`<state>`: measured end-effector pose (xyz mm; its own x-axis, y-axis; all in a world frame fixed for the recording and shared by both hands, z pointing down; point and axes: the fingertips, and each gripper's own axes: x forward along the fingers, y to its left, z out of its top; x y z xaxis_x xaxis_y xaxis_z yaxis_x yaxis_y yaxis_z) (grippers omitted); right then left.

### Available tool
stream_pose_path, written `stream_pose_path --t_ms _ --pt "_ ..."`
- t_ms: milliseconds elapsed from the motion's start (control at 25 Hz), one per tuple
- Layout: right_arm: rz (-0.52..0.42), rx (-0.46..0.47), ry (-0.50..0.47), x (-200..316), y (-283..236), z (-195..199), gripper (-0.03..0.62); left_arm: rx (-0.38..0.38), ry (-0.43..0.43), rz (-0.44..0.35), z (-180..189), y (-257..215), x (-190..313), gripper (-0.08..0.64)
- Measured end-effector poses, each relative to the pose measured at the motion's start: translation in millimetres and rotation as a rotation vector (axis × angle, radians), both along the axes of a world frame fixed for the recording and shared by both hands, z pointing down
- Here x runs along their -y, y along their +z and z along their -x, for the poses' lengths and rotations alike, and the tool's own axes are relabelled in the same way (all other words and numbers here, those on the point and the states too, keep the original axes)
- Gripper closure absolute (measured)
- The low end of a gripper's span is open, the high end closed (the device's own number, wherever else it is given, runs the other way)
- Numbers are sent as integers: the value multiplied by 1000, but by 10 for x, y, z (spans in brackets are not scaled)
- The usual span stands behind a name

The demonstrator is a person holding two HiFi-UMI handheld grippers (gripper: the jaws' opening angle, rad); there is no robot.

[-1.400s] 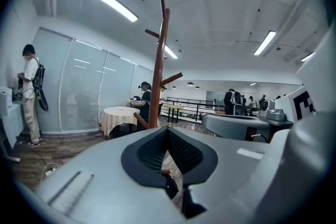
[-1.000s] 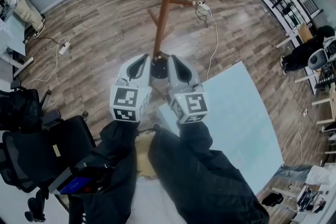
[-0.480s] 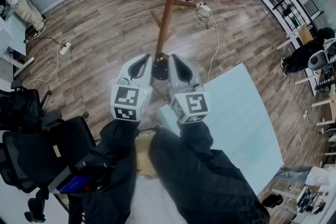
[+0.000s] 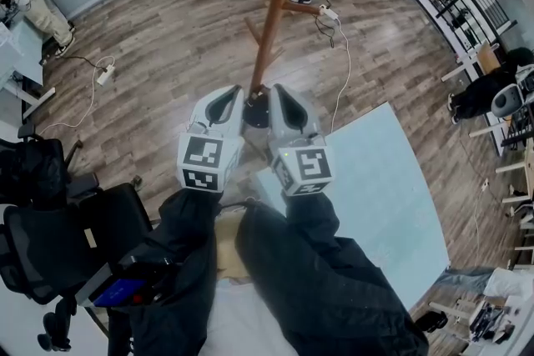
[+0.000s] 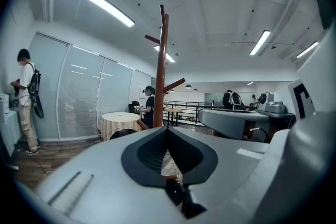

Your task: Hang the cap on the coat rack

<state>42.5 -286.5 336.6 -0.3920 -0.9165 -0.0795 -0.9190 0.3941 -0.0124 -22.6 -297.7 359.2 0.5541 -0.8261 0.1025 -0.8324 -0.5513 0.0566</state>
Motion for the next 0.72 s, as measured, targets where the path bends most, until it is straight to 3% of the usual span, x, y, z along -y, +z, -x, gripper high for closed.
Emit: stream_pose_path --t_ms 720 --pt "14 7 -2 34 24 -9 598 -5 -5 6 14 15 20 560"
